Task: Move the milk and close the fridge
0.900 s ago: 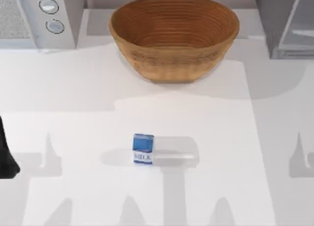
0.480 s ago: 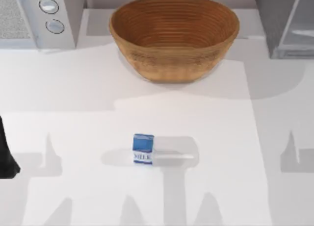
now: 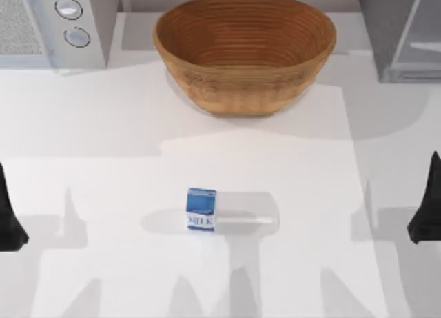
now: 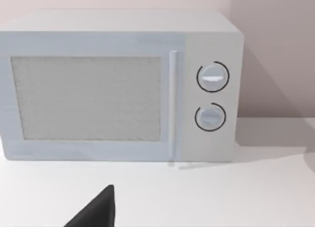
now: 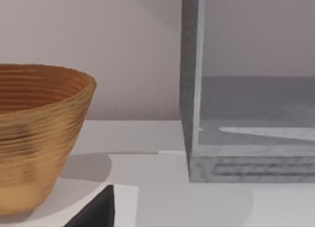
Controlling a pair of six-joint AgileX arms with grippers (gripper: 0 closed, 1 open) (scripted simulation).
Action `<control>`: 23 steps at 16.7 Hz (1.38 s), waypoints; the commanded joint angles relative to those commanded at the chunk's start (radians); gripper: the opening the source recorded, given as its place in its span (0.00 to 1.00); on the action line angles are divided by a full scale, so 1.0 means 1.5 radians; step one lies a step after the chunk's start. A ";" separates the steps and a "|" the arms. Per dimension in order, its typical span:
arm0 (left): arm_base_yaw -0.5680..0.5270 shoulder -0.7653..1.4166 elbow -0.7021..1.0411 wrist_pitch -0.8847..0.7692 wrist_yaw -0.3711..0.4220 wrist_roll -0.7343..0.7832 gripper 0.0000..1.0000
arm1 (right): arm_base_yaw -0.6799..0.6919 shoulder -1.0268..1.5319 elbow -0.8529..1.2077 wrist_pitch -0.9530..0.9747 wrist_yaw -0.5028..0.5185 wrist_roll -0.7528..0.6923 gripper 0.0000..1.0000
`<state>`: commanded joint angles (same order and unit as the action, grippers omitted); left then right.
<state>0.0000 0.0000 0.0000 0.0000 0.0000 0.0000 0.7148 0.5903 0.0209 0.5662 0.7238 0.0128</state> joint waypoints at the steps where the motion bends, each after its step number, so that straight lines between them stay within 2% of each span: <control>1: 0.000 0.000 0.000 0.000 0.000 0.000 1.00 | 0.037 0.030 0.000 0.028 0.036 0.001 1.00; 5: 0.000 0.000 0.000 0.000 0.000 0.000 1.00 | 0.130 0.111 0.002 0.101 0.128 0.003 1.00; 14: 0.000 0.000 0.000 0.000 0.000 0.000 1.00 | 0.155 0.160 0.036 0.132 0.153 0.007 1.00; 18: 0.000 0.000 0.000 0.000 0.000 0.000 1.00 | 0.202 0.315 0.143 0.203 0.215 0.014 1.00; 23: 0.000 0.000 0.000 0.000 0.000 0.000 1.00 | 0.274 0.638 0.328 0.317 0.318 0.022 1.00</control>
<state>0.0000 0.0000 0.0000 0.0000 0.0000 0.0000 1.1253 1.5468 0.5126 1.0411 1.2007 0.0457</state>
